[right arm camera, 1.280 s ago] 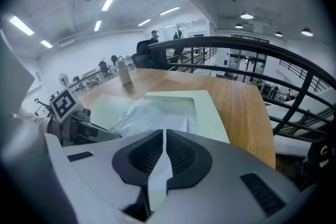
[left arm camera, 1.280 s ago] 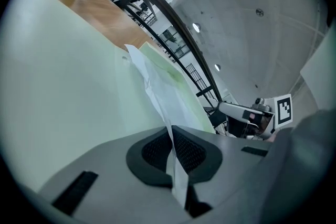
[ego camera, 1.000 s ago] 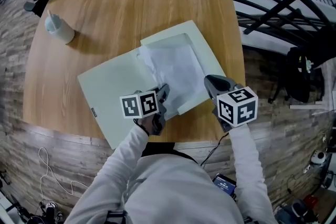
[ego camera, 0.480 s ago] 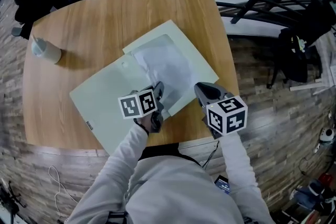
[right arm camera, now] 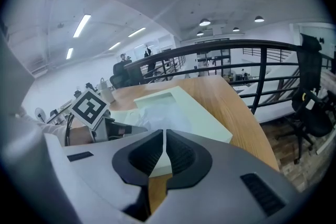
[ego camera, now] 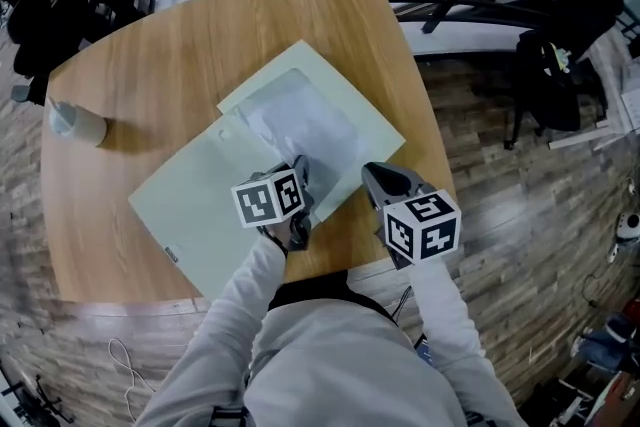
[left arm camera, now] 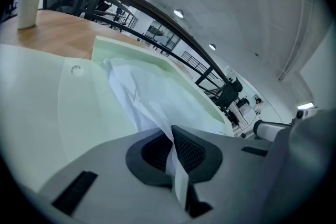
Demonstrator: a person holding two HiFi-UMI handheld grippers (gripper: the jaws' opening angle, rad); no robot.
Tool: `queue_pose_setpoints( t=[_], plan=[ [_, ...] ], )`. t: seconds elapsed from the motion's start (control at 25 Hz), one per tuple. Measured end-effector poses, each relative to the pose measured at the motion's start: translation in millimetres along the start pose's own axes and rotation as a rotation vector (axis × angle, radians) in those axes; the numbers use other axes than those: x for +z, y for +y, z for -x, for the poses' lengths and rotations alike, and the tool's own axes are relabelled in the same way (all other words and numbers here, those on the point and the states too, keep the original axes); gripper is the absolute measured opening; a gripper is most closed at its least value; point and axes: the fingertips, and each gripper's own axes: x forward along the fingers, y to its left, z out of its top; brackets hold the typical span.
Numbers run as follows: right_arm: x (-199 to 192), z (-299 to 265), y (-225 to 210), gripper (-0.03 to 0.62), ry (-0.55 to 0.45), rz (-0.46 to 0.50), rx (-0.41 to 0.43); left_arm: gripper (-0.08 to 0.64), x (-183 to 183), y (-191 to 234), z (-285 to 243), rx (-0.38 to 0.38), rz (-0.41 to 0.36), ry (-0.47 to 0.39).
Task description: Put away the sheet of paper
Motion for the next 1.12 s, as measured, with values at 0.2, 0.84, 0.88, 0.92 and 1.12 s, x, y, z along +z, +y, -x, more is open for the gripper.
queue_pose_setpoints(
  t=[0.2,0.84,0.88,0.92,1.12],
  plan=[
    [-6,4,2,0.044,-0.018,-0.022,-0.009,0.018,-4,-2,-2,0.016,-0.048,0.026],
    [-2,14,6,0.044,-0.091,-0.034,0.009,0.238,-12,-5,25,0.109,-0.314,0.05],
    [-1,15,6,0.044,-0.095,-0.031,0.013,0.247,-11,-4,28,0.124,-0.33,0.049],
    [1,17,6,0.044,-0.099,-0.03,0.016,0.253,-11,-3,31,0.14,-0.346,0.045],
    [6,26,6,0.044,-0.125,-0.011,0.039,0.255,-2,-1,51,0.211,-0.422,-0.015]
  ],
)
